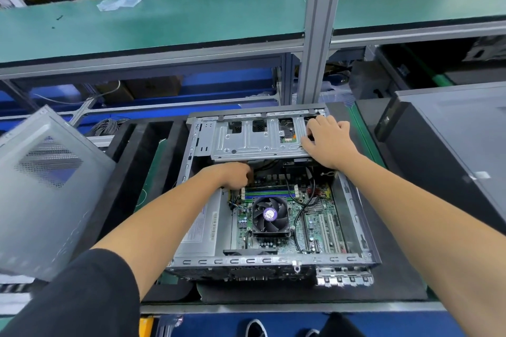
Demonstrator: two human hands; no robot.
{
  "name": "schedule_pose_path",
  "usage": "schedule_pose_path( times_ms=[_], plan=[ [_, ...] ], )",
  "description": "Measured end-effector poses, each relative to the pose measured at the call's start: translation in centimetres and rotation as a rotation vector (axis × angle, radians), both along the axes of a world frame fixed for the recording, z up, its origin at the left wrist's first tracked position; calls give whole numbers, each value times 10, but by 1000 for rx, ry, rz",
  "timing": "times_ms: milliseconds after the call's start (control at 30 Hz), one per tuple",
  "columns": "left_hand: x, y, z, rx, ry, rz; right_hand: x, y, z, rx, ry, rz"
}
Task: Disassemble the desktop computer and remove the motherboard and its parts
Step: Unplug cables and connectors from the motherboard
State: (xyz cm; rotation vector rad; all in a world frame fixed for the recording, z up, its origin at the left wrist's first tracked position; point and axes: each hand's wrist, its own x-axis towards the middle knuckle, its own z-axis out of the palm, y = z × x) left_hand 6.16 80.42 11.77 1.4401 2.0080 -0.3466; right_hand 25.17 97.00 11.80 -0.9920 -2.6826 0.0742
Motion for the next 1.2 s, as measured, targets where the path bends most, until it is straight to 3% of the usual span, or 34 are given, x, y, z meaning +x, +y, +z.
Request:
schedule_pose_path(
  times_ms=[200,700,867,1200],
  plan=[
    [-6,-5,-2,-21,1,-57,0,0,1,-12,2,5],
    [1,-4,1,-181,296,-83,1,-4,5,-25,1,4],
    [5,1,-4,-261,306,-105,1,-3,5,-28,-5,2],
    [5,3,-4,-171,264,-63,1,-4,5,-25,-19,0]
  ],
)
